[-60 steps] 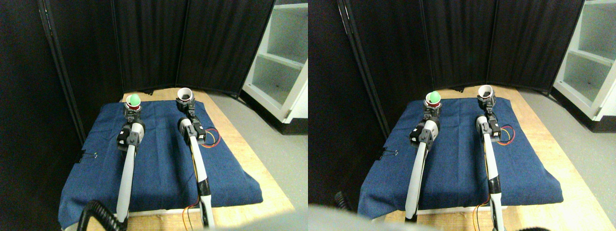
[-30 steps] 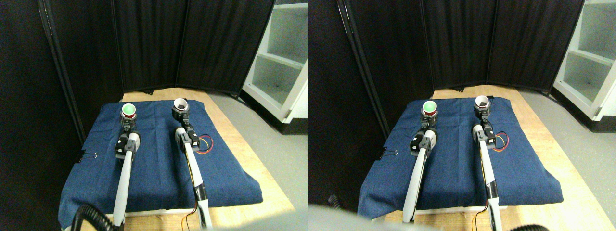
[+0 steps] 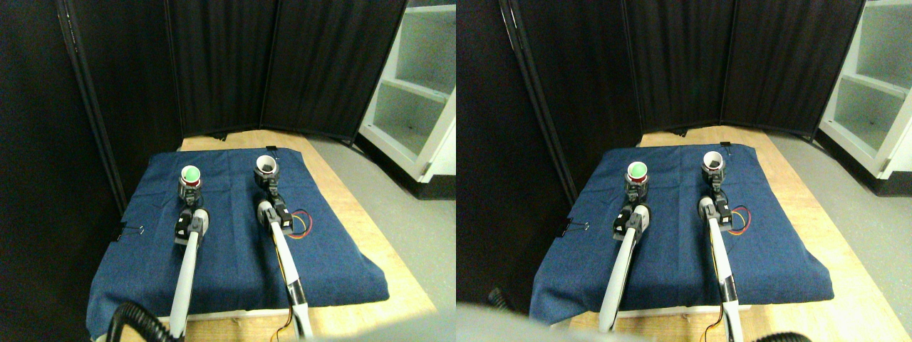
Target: Pour (bimanual)
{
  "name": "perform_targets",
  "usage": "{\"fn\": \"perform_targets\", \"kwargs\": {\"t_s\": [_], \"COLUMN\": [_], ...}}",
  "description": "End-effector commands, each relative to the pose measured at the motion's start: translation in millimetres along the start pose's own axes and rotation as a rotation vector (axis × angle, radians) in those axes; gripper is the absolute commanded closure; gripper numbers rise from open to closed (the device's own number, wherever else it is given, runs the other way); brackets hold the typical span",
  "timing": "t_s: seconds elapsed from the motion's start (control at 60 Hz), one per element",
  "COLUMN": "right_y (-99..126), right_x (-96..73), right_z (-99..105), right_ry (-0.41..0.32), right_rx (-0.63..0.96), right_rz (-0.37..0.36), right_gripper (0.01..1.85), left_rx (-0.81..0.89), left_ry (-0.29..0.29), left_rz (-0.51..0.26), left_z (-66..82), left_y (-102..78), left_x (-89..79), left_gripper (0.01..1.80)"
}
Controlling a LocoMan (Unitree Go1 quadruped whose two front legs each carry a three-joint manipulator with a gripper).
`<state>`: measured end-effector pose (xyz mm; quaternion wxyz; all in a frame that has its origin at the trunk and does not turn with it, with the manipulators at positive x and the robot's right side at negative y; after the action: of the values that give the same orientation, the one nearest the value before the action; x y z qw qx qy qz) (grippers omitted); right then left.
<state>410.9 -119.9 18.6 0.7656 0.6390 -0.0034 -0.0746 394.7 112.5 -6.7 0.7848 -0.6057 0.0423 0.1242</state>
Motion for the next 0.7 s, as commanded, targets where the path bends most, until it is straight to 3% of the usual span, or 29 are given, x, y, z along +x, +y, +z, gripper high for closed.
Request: {"fn": "perform_targets", "kwargs": {"t_s": [0.017,0.4,0.7], "right_y": [-3,-21,-22], "right_x": [4.0,10.2,7.7], "right_z": [3,6,7], "right_ry": [-0.007,-0.022,-0.028], "right_rx": [0.014,0.045,0.038], "right_rz": [0.02,-0.024,-0.031], "right_gripper": [1.53,1.53,1.53], "left_rx": [-0.01,-0.004,-0.014], "left_ry": [-0.016,-0.032,-0.058], "left_rz": [-0.041,-0.024,-0.021], "left_z": [0.1,-6.0,-5.7], "left_y": [-5.5,0.9,4.2], "left_x": [2.6,2.6,1.9], "left_gripper": [1.48,1.48,1.48]}}
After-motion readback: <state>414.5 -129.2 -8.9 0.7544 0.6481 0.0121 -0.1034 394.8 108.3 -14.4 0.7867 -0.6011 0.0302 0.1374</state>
